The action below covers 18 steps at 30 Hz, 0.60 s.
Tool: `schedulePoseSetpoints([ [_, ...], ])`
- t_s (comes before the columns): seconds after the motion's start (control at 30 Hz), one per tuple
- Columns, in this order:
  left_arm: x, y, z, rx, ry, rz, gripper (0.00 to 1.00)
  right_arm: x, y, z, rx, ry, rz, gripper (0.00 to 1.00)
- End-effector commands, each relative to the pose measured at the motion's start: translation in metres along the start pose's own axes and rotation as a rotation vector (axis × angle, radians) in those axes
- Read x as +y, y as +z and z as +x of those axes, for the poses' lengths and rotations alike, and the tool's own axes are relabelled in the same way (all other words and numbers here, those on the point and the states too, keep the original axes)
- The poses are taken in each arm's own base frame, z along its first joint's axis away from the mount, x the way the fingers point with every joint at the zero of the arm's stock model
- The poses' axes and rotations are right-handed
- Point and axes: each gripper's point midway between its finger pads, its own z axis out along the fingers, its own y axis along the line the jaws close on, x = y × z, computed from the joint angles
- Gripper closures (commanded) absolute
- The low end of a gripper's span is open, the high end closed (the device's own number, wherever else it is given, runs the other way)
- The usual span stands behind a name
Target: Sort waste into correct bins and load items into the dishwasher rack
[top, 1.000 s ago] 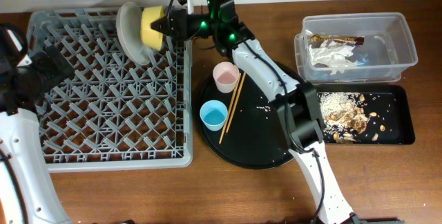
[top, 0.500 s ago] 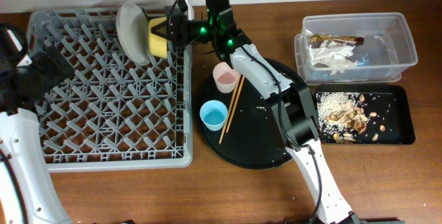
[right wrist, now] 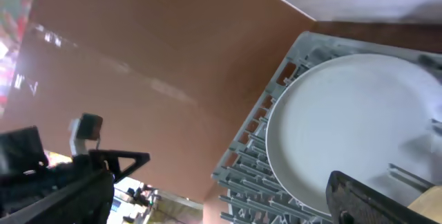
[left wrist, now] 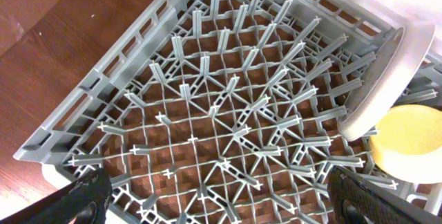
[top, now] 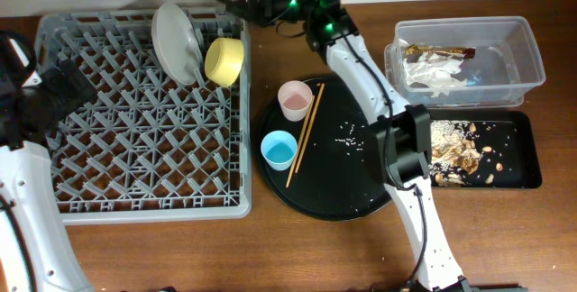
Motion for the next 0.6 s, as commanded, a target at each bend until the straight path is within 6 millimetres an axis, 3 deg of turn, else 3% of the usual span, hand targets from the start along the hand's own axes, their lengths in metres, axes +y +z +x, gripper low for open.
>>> schedulePoseSetpoints([
  [0.0,0.002,-0.006,-0.005,-0.022,-0.012,-0.003,0.01,0.009,-0.026,-0.02,-0.021,-0.016,0.002,0.02],
  [0.1,0.002,-0.006,-0.005,-0.021,-0.012,-0.003,0.0,0.035,-0.039,-0.024,0.017,-0.034,-0.022,0.02],
  [0.17,0.002,-0.006,-0.005,-0.022,-0.012,-0.003,0.0,0.063,-0.056,-0.028,0.052,-0.082,-0.054,0.02],
  [0.23,0.002,-0.006,-0.005,-0.021,-0.012,-0.003,0.0,0.067,-0.068,-0.037,0.027,-0.065,-0.035,0.01],
  [0.27,0.002,-0.006,-0.005,-0.021,-0.012,-0.003,0.0,0.061,-0.071,-0.041,0.004,-0.04,-0.013,0.01],
  [0.33,0.002,-0.006,-0.005,-0.021,-0.012,-0.003,0.0,0.007,-0.09,-0.059,-0.146,0.104,0.19,0.02],
  [0.4,0.002,-0.006,-0.005,-0.021,-0.012,-0.003,0.0,-0.035,-0.112,-0.055,-0.195,0.151,0.374,0.02],
  [0.43,0.002,-0.006,-0.005,-0.022,-0.012,-0.003,0.01,-0.046,-0.12,-0.051,-0.198,0.164,0.426,0.02],
  [0.5,0.002,-0.006,-0.005,-0.021,-0.012,-0.003,0.01,-0.069,-0.159,-0.037,-0.203,0.204,0.646,0.01],
  [0.57,0.002,-0.006,-0.005,-0.021,-0.012,-0.003,0.01,-0.069,-0.205,-0.021,-0.184,0.179,0.922,0.02],
])
